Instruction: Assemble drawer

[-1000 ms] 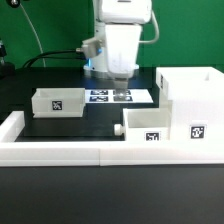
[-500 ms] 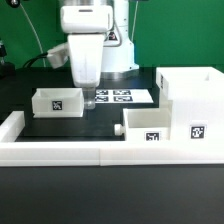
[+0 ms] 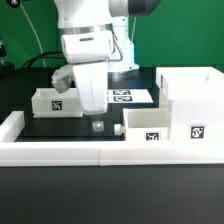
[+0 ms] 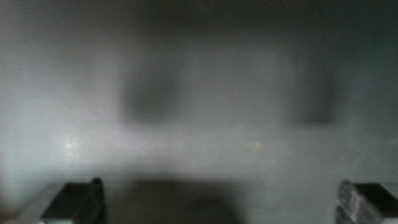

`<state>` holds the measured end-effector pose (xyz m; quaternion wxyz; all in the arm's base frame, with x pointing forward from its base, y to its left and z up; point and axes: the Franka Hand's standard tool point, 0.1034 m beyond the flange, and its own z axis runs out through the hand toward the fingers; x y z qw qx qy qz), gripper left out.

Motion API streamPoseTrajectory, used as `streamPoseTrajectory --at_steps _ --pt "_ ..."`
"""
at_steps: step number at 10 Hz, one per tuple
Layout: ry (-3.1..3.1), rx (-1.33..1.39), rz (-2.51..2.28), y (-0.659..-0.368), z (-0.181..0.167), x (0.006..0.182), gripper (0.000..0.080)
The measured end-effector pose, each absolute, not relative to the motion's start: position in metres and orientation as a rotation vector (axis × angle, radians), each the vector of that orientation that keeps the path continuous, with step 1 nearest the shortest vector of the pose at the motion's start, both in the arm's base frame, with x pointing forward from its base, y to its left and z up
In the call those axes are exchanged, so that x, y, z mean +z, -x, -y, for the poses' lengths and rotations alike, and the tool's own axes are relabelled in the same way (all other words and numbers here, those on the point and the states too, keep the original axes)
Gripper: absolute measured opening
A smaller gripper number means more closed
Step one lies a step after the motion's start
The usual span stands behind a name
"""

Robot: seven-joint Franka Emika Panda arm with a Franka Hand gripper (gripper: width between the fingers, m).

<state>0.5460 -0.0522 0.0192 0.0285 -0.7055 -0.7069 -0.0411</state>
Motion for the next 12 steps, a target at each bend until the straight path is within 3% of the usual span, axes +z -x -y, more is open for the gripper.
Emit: streamPoseTrajectory --at_steps 5,12 --pt "2.279 -0.12 2.044 -0.544 0.028 0.011 0.0649" --pt "2.366 -0.106 1.946 -0.545 0.026 0.012 0.0649"
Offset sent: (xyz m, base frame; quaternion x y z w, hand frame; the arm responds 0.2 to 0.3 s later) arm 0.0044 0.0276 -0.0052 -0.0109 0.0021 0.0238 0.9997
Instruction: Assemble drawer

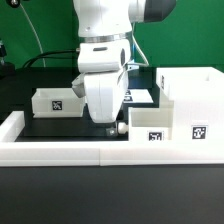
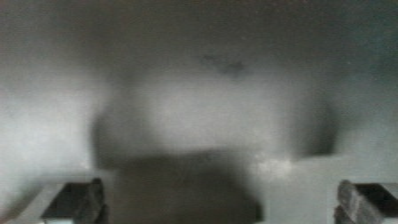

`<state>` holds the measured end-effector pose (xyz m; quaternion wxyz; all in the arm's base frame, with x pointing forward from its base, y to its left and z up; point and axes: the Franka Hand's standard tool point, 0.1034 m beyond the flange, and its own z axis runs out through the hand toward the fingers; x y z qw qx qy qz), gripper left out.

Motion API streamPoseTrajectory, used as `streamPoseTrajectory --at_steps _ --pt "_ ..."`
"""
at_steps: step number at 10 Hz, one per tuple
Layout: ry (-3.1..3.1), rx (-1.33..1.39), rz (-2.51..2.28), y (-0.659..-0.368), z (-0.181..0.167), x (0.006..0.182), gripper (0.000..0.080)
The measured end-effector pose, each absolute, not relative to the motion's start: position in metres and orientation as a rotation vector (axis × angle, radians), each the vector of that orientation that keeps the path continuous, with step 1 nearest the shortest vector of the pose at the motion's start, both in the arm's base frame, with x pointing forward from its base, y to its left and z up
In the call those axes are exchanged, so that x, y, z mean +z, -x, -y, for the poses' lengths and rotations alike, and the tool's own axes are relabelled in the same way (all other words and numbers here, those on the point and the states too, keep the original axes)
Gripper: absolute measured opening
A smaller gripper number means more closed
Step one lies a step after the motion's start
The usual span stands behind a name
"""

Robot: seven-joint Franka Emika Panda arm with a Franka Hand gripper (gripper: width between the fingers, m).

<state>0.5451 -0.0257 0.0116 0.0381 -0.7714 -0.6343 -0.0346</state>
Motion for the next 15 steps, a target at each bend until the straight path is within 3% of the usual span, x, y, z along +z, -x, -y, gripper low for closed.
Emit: streamPoseTrajectory --at_steps 15 --pt "2.336 -0.045 2.034 -0.548 0.0253 0.0111 0.0649"
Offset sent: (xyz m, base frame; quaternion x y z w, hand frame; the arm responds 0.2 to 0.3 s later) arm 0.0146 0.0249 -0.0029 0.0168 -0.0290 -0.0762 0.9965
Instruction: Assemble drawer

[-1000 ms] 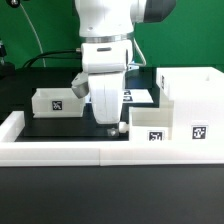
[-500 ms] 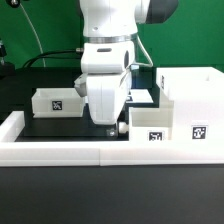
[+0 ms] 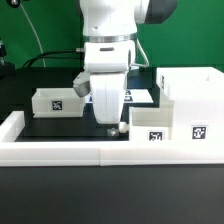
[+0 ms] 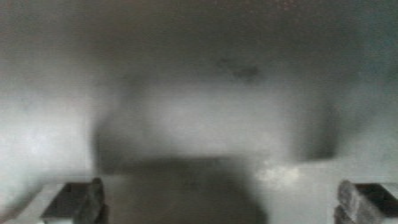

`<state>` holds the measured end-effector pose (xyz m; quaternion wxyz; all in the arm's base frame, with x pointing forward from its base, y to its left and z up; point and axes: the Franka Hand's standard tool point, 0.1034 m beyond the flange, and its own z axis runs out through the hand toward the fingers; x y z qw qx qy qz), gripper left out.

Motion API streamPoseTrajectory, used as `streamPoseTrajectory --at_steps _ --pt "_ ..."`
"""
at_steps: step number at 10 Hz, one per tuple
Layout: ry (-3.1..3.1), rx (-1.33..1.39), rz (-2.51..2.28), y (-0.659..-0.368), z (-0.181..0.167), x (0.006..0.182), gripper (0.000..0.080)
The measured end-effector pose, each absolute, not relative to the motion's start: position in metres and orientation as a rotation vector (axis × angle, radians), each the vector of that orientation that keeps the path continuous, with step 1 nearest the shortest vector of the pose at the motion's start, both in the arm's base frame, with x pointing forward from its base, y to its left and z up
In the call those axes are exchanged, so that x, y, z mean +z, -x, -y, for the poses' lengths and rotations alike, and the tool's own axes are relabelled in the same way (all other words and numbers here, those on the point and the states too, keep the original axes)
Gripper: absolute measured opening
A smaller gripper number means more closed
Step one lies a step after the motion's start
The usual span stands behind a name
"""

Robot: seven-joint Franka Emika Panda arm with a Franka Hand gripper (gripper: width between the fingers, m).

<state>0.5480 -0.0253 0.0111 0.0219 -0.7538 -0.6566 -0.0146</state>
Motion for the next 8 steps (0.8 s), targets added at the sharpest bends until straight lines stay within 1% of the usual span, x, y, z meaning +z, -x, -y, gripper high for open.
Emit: streamPoseTrajectory --at_steps 3,8 --pt "2.315 0.007 2.094 -0.5485 0.0259 0.0104 0.0649" --pt "2.405 -0.002 1.996 -0.5485 0.0241 0.0097 0.0649"
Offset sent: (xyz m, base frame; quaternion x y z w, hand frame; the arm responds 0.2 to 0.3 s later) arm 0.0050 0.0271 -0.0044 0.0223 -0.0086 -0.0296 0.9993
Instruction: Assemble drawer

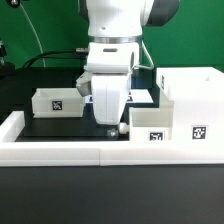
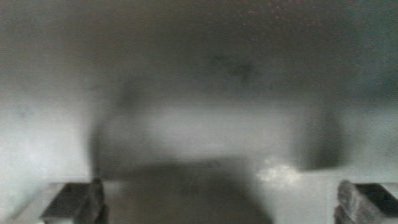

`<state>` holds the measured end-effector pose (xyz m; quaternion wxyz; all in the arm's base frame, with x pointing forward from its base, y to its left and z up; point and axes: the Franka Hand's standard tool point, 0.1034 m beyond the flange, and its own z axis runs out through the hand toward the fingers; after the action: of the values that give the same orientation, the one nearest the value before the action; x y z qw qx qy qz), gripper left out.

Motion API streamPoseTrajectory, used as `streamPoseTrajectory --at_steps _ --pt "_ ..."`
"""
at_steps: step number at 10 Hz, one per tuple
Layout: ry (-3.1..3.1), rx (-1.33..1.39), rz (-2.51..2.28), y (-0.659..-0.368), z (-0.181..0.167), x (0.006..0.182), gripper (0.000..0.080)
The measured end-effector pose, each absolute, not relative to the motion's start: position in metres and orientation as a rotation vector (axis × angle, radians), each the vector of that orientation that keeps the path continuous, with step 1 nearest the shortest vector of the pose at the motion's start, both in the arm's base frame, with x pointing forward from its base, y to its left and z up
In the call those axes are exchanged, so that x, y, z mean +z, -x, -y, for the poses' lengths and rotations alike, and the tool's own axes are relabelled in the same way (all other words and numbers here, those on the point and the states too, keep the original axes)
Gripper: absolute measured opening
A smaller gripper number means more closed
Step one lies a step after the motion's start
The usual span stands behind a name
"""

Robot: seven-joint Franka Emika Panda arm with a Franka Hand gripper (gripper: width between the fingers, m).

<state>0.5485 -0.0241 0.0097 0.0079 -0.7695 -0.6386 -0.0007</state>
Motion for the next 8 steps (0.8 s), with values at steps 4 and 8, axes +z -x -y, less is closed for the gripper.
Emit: streamPoseTrajectory --at_steps 4,8 --pt "2.282 0.023 2.132 -0.558 0.027 0.015 0.0649" --pt "2.287 0.052 2.113 -0.578 0.019 0.025 0.0649"
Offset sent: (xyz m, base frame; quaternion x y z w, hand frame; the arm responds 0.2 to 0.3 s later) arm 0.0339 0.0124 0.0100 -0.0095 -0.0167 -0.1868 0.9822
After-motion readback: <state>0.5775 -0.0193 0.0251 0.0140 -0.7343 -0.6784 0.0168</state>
